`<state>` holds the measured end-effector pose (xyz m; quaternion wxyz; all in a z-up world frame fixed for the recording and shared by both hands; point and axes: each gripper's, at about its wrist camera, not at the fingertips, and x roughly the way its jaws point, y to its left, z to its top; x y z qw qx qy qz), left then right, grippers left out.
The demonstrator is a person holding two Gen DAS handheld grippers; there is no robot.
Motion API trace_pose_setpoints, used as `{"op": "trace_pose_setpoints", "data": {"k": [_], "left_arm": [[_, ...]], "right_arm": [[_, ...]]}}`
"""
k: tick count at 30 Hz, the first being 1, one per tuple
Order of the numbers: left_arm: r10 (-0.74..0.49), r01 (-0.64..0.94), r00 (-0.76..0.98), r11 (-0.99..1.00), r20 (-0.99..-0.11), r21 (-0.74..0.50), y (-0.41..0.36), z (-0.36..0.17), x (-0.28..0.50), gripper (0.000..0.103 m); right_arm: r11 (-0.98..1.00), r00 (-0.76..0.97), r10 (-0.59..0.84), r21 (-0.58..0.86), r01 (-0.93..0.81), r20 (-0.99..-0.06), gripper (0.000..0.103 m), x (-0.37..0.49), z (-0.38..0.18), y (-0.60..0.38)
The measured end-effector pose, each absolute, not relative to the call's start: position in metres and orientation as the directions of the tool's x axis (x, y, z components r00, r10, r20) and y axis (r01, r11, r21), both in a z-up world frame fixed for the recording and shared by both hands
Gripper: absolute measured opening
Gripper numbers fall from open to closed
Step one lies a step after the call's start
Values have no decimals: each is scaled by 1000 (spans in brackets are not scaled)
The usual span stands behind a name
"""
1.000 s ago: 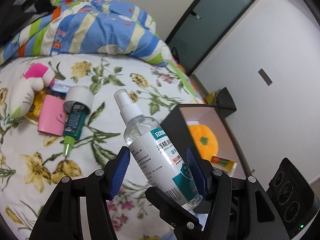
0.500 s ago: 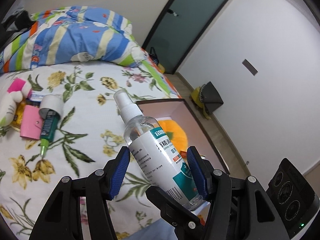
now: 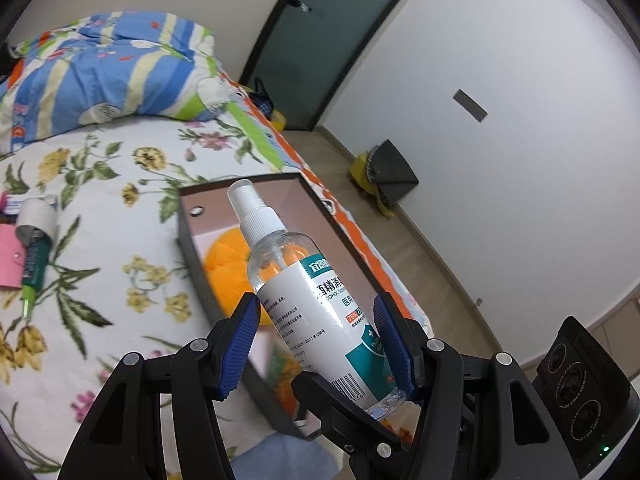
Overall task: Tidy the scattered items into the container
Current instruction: 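Carry the spray bottle with the left gripper over the black box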
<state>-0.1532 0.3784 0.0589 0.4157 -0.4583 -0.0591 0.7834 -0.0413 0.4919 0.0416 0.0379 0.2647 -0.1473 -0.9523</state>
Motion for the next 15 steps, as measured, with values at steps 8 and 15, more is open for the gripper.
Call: {"op": "trace_pose_setpoints", "data": {"k": [8, 15], "left_arm": [[697, -628, -190, -627, -691, -460, 428, 43, -140, 60], [688, -648, -159, -614, -708, -451, 464, 28, -133, 60]], "right_arm": [[-943, -859, -113, 327, -67, -500, 40, -28, 29, 532], [-933, -857, -84, 342, -111, -508, 40, -19, 16, 560]]}}
